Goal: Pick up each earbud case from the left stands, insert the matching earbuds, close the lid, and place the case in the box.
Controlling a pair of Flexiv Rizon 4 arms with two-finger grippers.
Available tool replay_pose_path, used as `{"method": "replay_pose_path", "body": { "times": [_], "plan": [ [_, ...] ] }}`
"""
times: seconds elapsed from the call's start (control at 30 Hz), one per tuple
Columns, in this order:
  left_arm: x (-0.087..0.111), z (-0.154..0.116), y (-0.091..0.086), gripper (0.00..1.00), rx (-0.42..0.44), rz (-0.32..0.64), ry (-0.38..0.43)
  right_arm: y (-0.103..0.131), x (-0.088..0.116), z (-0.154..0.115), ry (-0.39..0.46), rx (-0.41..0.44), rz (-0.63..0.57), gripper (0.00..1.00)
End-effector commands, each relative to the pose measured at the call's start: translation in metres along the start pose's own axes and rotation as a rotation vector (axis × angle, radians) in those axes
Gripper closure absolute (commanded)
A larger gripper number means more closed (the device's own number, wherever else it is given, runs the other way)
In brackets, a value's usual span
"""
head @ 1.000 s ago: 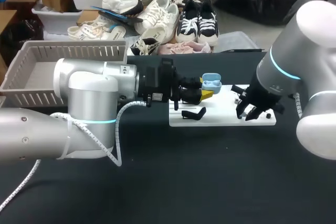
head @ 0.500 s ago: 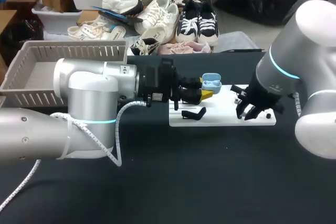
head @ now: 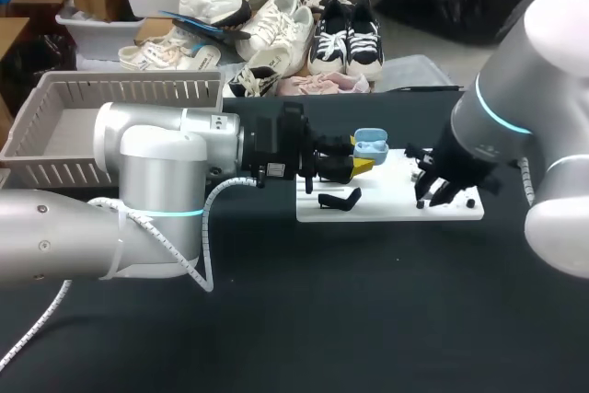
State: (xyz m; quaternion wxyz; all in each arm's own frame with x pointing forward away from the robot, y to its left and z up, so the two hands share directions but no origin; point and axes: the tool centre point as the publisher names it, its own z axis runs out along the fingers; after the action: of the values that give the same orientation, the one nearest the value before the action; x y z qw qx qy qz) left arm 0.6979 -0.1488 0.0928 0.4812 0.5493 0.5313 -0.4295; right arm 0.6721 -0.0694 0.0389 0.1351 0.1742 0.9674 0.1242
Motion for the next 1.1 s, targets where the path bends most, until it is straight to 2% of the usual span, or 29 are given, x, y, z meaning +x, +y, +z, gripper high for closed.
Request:
{"method": "replay_pose_path", "body": {
  "times": [0.03, 0.2, 0.4, 0.87, 1.1],
  "plan": [
    [0.001, 0.0, 0.0, 1.0, -0.001, 0.001, -0.003, -0.007, 0.007, -0.011, -0.001, 0.011, -0.048, 1.0],
    [0.001, 0.0, 0.0, 1.0, -0.001, 0.001, -0.003, -0.009, 0.01, -0.018, 0.017, 0.069, -0.174, 1.0],
    [0.001, 0.0, 0.0, 1.0, -0.001, 0.001, -0.003, -0.015, 0.017, -0.028, 0.074, 0.031, -0.3, 1.0],
    [0.001, 0.0, 0.0, 1.0, -0.001, 0.001, -0.003, -0.013, 0.041, -0.054, 0.164, 0.092, -0.692, 1.0],
    [0.001, 0.0, 0.0, 1.0, -0.001, 0.001, -0.003, -0.009, 0.041, -0.072, 0.209, 0.112, -0.842, 1.0]
  ]
}}
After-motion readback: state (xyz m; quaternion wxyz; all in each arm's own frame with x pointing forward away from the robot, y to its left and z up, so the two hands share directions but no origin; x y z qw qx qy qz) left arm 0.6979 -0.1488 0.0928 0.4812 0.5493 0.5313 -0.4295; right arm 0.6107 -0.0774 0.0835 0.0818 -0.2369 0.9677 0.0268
